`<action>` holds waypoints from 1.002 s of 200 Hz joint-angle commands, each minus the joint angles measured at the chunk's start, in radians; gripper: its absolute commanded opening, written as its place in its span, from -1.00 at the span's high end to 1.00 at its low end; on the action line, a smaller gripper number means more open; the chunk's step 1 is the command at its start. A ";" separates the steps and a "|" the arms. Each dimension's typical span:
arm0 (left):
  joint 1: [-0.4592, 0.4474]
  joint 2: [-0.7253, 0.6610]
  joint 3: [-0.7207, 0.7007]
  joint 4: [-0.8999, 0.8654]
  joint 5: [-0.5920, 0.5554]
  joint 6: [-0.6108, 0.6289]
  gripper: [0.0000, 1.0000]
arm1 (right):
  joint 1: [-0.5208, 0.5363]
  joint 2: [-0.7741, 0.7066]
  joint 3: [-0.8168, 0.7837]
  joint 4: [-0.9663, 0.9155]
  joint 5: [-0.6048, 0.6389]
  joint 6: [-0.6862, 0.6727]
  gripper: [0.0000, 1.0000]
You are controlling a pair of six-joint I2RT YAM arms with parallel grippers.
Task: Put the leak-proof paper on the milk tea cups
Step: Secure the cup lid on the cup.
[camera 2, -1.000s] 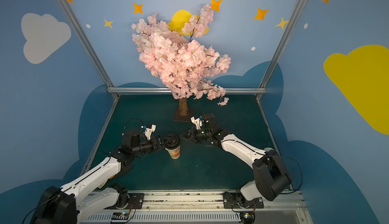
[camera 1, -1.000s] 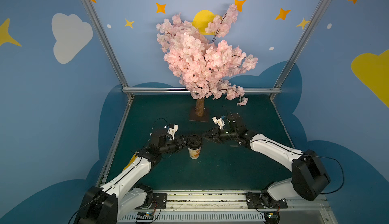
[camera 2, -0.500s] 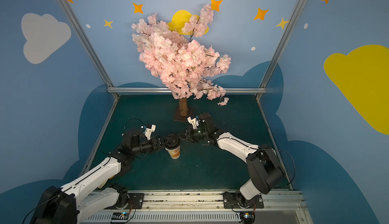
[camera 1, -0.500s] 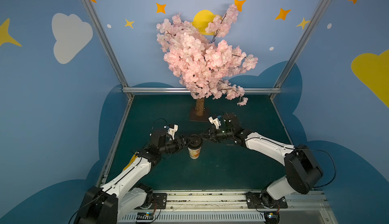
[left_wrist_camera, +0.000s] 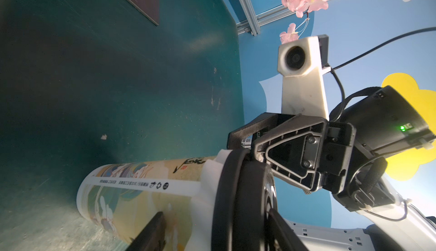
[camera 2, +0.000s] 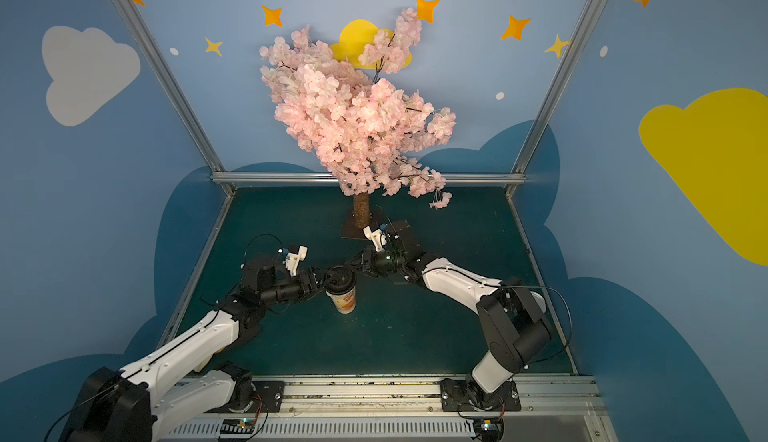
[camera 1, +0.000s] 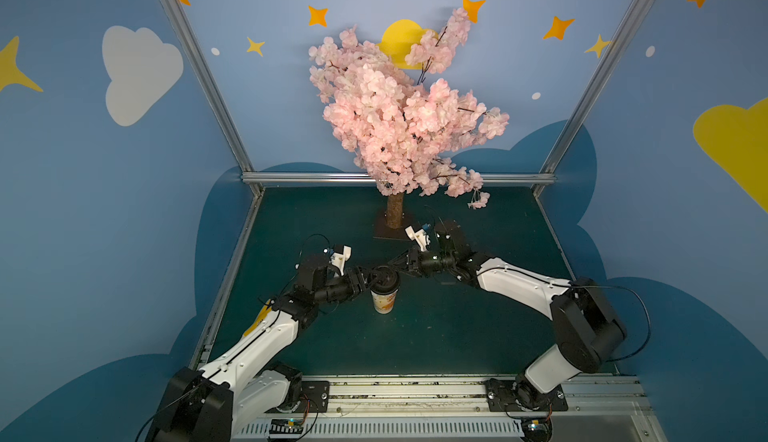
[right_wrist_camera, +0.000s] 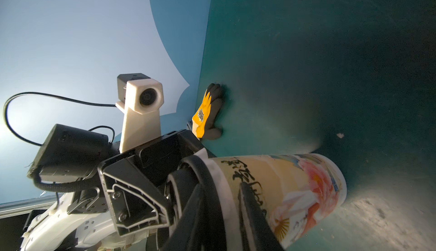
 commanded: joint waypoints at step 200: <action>0.035 -0.081 0.215 -0.309 -0.072 0.065 -0.99 | -0.127 -0.194 0.222 -0.380 0.037 -0.180 -0.26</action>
